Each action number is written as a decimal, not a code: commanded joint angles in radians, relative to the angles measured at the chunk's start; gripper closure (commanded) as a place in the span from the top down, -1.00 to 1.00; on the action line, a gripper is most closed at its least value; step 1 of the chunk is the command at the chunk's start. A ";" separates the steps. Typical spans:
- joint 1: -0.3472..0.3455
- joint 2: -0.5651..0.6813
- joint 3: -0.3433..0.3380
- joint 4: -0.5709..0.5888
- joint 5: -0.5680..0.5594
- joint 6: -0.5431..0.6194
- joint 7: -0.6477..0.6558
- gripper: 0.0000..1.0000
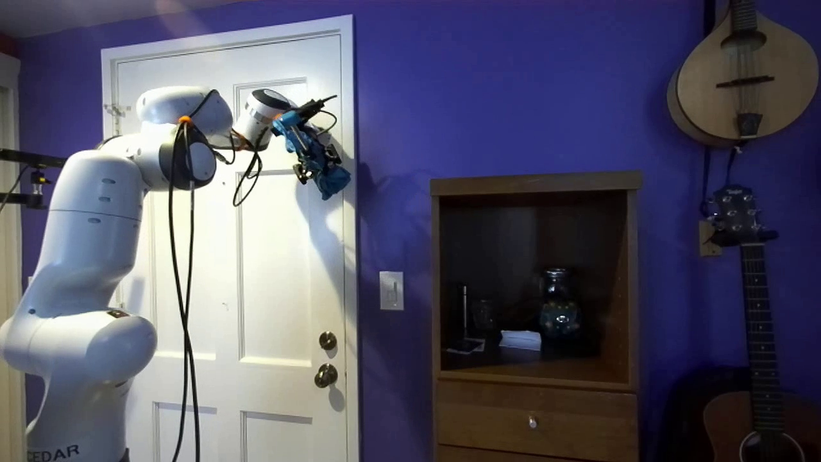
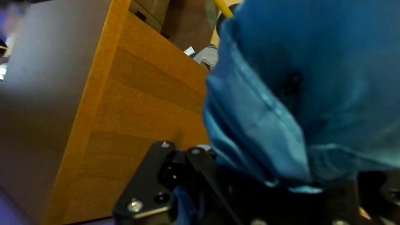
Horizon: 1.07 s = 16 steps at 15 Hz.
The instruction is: Hang the blue umbrella on the door
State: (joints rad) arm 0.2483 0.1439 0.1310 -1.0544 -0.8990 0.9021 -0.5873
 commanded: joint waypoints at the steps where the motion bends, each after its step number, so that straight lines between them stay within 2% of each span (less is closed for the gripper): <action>1: 0.034 -0.128 0.016 -0.222 -0.116 0.071 0.109 -1.00; 8: 0.024 -0.282 0.004 -0.460 -0.020 0.265 0.431 -1.00; 10: -0.011 -0.314 0.020 -0.519 0.014 0.326 0.495 -1.00; 16: -0.075 -0.386 -0.026 -0.683 0.186 0.631 0.664 -1.00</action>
State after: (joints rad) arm 0.2062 -0.1708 0.1262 -1.6306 -0.7878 1.3813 -0.0033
